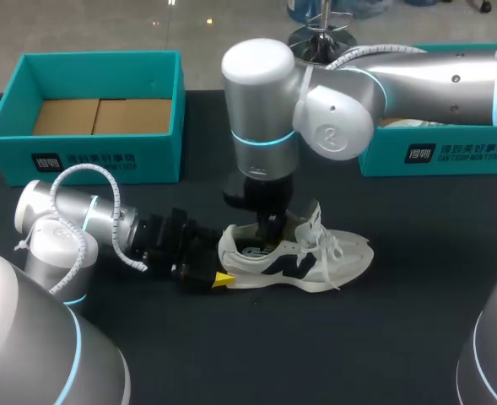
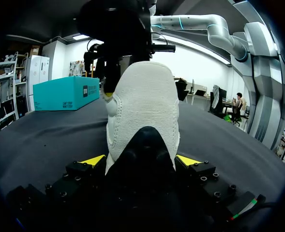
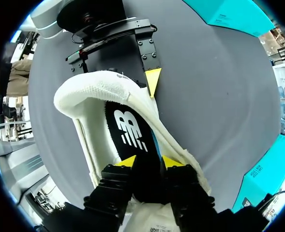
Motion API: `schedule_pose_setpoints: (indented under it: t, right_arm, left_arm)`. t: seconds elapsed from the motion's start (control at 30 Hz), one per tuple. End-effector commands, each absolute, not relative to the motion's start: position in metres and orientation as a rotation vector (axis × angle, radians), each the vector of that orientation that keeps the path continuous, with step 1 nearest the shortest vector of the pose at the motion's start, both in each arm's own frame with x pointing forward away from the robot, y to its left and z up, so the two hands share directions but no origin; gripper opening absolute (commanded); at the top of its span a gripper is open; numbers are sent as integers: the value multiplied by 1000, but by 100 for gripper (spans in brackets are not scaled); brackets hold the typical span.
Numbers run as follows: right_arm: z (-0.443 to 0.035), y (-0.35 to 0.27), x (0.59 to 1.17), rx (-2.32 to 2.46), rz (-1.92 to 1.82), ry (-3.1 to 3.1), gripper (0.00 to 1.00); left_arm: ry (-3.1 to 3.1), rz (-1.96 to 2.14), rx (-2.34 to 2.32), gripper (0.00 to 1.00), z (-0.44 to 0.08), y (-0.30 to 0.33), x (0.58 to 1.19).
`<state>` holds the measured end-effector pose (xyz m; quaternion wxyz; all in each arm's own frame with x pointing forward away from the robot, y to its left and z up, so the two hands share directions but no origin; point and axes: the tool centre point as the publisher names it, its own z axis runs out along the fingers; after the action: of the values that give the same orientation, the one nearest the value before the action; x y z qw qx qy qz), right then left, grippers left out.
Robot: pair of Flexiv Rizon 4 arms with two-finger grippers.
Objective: Take the shoe out of the shoebox, open the shoe tongue, remove and reinsert the insole, then place the shoe into the shoebox
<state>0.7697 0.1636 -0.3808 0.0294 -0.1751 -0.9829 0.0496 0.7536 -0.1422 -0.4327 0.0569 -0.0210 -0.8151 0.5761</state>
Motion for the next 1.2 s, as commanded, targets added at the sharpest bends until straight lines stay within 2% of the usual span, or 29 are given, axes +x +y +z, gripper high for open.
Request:
schedule_pose_setpoints:
  t: [0.03, 0.3, 0.63, 0.7, 0.73, 0.8, 1.2]
  right_arm:
    - [-381, 161, 771, -538, 147, -3034, 39]
    - [-389, 171, 768, -513, 142, -3028, 38]
    - [-433, 193, 753, -468, 52, -2946, 42]
    - [-437, 193, 748, -472, 47, -2935, 38]
    - [-437, 193, 747, -474, 49, -2933, 29]
    - [-437, 191, 743, -481, 56, -2926, 0]
    - [-404, 177, 738, -526, 99, -2929, 0]
  left_arm:
    - [-2473, 1746, -65, 0, -436, -144, 753]
    - [-2473, 1746, -65, 0, -436, -144, 753]
    - [-2473, 1746, -65, 0, -436, -144, 753]
    - [-2473, 1746, -65, 0, -436, -144, 753]
    - [-2473, 1746, -65, 0, -436, -144, 753]
    - [-2473, 1746, -65, 0, -436, -144, 753]
    - [-2473, 1746, -65, 0, -436, -144, 753]
